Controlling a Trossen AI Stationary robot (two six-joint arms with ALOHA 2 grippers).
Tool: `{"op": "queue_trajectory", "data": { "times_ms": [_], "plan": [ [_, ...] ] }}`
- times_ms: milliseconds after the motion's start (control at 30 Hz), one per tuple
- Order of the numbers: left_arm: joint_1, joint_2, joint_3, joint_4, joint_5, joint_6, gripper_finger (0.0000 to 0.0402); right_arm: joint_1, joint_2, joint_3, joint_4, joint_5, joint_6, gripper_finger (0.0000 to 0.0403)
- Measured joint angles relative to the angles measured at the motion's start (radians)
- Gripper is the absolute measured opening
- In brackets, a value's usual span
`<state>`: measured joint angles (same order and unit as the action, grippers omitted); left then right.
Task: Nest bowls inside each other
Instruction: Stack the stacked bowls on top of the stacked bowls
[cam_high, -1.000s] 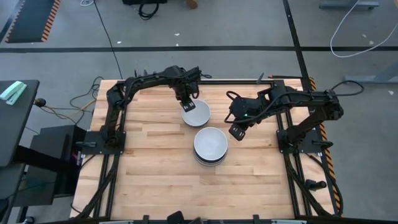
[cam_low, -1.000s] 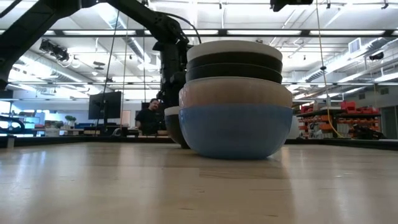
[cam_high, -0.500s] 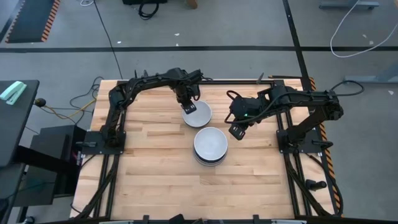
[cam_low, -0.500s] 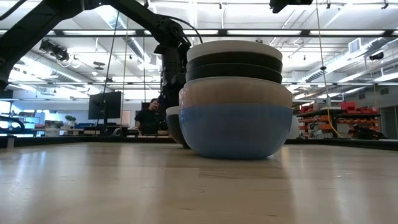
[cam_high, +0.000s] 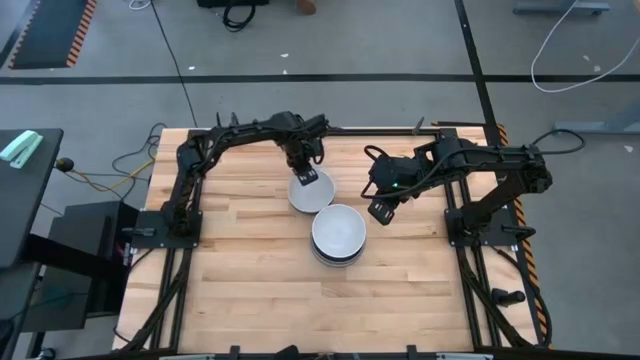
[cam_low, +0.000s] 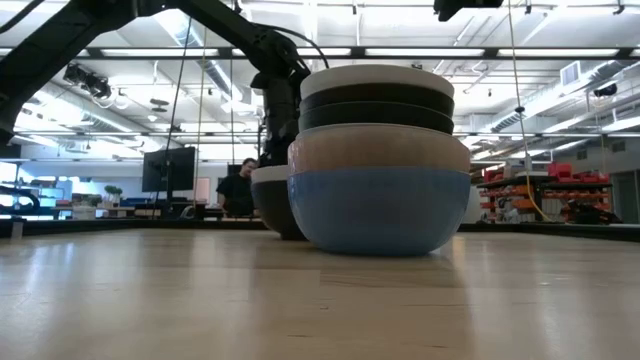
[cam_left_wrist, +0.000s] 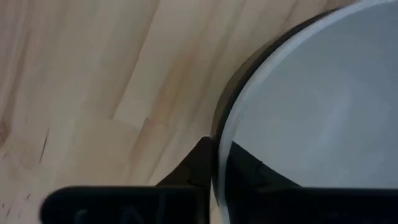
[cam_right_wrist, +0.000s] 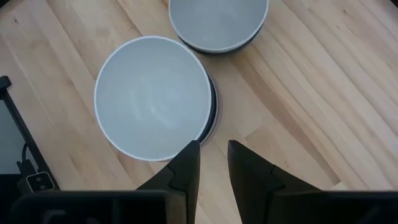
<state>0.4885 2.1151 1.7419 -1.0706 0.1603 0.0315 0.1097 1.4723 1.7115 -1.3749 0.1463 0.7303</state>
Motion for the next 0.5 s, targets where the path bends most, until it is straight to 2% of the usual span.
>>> {"op": "queue_trajectory", "data": {
  "times_ms": [67,267,500],
  "plan": [
    [0.000,0.000,-0.001,-0.002,-0.002,-0.003,0.0018,0.000,0.000,0.000,0.000,0.002,0.000,0.0090],
    [0.003,0.000,-0.001,-0.010,-0.002,-0.003,0.0021,0.000,0.000,0.000,0.000,0.023,-0.001,0.0090],
    [0.027,-0.017,0.003,-0.100,-0.003,0.020,0.0018,0.000,0.000,-0.001,0.000,0.055,-0.002,0.0090]
  ]
}}
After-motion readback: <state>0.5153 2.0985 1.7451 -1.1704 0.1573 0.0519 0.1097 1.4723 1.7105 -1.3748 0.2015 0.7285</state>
